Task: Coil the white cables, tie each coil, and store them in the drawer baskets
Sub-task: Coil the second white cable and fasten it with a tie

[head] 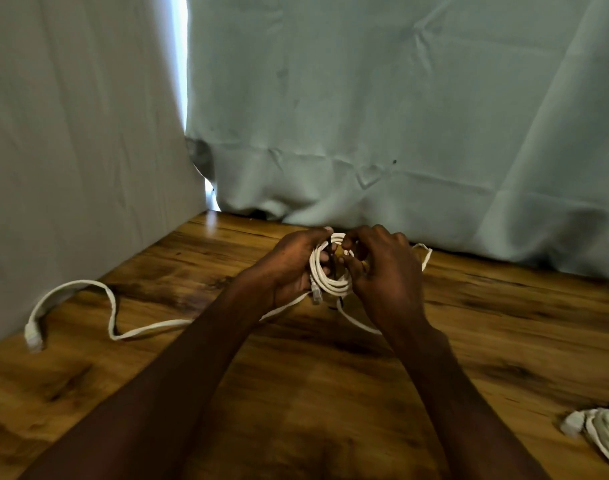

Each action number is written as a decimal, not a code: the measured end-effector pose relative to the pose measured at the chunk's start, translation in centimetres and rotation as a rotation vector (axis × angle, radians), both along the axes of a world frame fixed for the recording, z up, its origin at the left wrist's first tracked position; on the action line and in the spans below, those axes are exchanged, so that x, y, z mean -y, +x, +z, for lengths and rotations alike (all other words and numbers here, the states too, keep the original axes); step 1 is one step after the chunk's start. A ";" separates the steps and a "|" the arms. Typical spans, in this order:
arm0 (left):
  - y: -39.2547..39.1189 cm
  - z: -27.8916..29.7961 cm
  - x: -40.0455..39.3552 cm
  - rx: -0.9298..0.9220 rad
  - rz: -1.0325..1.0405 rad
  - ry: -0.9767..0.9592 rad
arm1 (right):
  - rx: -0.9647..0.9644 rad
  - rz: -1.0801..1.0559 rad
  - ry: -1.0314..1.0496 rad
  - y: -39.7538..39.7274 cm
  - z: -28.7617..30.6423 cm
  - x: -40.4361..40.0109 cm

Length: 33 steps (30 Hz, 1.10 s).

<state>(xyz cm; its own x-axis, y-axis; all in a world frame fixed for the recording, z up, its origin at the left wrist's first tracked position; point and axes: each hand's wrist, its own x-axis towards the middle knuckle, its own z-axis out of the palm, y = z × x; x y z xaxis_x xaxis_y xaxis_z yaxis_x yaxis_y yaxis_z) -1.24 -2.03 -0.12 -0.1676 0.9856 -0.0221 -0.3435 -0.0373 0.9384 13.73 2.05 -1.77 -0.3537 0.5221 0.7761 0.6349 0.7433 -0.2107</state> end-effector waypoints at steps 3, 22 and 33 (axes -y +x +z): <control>-0.3 -0.1 0.0 0.020 -0.015 0.021 | -0.018 0.087 0.035 0.2 0.0 -0.1; 1.0 -1.9 -0.9 -0.532 0.340 0.212 | -0.604 0.414 -0.403 -1.6 -0.4 0.4; 0.1 -1.8 -0.3 -0.652 0.050 0.393 | -0.740 0.351 -0.423 -0.9 0.7 0.8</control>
